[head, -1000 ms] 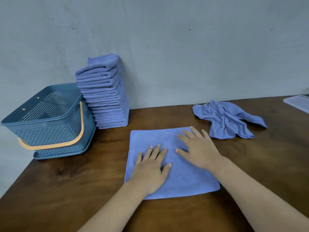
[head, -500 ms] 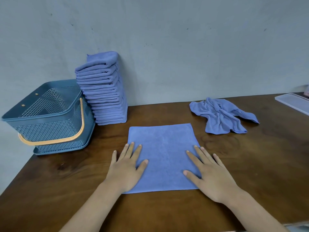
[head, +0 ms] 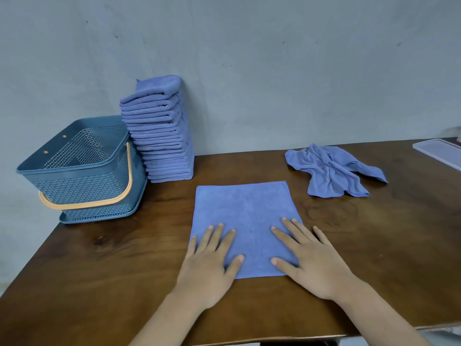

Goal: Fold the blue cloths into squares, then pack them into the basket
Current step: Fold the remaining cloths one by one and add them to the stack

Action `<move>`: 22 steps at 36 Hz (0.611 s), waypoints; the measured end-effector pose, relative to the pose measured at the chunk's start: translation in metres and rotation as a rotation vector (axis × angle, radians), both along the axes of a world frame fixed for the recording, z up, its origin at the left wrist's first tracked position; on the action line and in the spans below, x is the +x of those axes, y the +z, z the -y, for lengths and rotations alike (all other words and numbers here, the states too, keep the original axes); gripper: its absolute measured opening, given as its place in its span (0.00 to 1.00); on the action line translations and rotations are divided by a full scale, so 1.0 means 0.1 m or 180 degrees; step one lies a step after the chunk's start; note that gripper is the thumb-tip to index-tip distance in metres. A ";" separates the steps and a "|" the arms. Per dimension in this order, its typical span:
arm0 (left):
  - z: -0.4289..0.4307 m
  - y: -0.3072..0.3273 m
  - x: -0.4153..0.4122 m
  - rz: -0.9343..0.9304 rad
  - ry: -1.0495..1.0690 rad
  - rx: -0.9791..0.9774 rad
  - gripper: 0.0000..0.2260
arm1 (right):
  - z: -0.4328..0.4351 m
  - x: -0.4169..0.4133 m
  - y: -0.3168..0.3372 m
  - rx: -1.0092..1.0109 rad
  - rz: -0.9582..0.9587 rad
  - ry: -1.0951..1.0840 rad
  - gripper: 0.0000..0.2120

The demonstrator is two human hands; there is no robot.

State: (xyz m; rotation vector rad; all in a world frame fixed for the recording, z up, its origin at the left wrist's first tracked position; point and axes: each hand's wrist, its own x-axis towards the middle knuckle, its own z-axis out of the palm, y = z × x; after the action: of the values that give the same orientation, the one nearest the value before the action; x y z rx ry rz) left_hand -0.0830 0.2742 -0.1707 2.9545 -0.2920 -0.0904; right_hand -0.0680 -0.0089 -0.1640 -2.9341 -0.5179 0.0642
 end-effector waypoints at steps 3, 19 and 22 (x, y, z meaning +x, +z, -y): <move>-0.23 0.01 -0.04 -0.0086 0.0241 0.0050 0.32 | 0.00 -0.01 0.03 -0.0030 -0.0069 -0.0011 0.39; 0.05 0.06 -0.26 0.0823 -0.1500 -0.0808 0.08 | -0.06 -0.19 -0.09 0.0908 0.1125 0.1139 0.06; 0.08 -0.02 -0.25 0.0893 -0.1433 -0.0749 0.09 | -0.08 -0.25 -0.08 0.0949 0.0935 0.1043 0.06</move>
State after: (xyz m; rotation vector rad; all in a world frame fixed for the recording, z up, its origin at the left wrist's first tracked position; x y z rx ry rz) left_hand -0.1076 0.2666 -0.1730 2.6106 -0.9320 0.2843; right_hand -0.0933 -0.0013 -0.1720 -2.5525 -0.9562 -0.3763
